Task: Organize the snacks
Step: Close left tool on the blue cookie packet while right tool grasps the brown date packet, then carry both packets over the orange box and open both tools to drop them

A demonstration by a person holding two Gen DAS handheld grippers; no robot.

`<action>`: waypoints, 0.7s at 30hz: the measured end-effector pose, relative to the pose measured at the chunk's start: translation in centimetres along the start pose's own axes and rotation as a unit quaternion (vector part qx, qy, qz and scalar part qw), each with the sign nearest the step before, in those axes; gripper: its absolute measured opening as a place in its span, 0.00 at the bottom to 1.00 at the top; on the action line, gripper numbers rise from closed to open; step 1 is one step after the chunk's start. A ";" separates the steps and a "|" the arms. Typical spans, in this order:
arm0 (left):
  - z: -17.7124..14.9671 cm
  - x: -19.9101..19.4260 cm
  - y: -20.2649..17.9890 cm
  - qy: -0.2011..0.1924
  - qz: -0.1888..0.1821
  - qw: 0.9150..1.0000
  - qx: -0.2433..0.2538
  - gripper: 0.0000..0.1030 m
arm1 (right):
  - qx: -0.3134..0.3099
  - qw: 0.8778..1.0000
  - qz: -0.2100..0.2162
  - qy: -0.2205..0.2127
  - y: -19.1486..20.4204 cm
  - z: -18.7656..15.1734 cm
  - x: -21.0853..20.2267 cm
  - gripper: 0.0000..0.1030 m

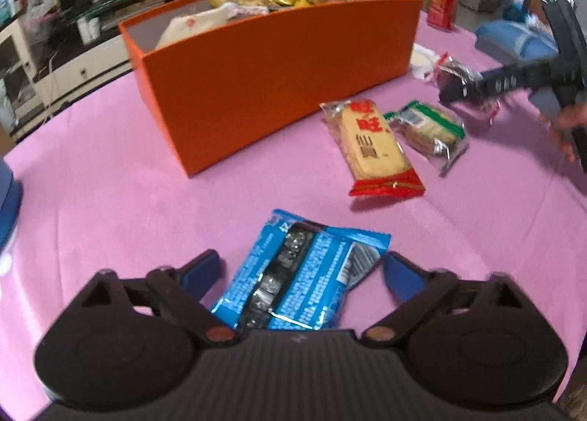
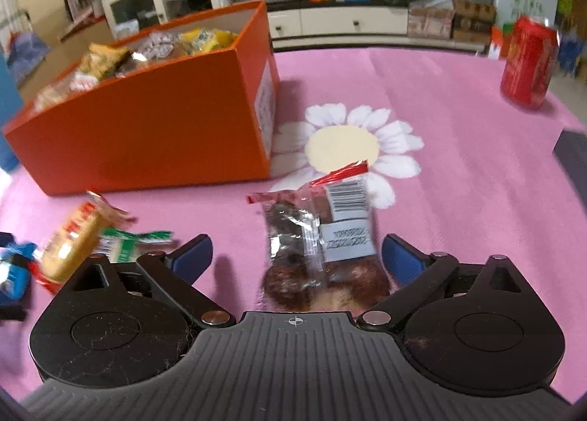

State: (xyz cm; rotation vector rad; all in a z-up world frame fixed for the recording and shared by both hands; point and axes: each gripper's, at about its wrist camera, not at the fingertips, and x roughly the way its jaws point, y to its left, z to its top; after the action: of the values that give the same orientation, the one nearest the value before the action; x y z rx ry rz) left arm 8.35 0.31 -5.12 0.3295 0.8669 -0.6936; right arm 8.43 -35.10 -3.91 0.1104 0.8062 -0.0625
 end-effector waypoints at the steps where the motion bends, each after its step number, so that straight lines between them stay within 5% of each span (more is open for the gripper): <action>1: 0.0 -0.2 0.0 -0.002 -0.007 1.000 -0.006 0.70 | -0.014 1.000 -0.015 -0.002 0.2 -0.1 0.0 0.72; 2: 0.1 -0.5 0.0 -0.004 -0.012 1.000 -0.014 0.52 | -0.023 0.999 -0.025 -0.006 0.3 -0.2 -0.2 0.54; 3: 0.2 -0.7 0.0 -0.003 -0.010 1.000 -0.027 0.51 | -0.017 1.000 -0.021 -0.010 0.1 -0.2 -0.6 0.39; 8: 0.5 -2.5 1.1 -0.023 -0.016 0.993 -0.110 0.49 | 0.007 1.000 -0.003 -0.019 -1.2 -0.7 -2.9 0.37; 14: 3.0 -7.0 2.5 -0.114 -0.008 0.974 -0.195 0.49 | 0.075 0.992 0.065 -0.081 -2.4 0.2 -7.4 0.37; 19: 9.0 -6.9 4.2 -0.162 0.001 0.954 -0.253 0.49 | 0.081 0.982 0.110 -0.134 -0.3 5.1 -8.6 0.37; 21: 11.8 -6.0 4.7 -0.174 0.031 0.951 -0.255 0.49 | 0.068 0.980 0.115 -0.148 1.2 7.9 -7.8 0.37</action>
State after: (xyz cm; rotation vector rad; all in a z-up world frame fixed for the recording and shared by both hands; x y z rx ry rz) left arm 15.69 0.04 6.80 -0.2260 0.6632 -0.4274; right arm 8.79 -34.75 7.22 0.3147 0.4879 0.0835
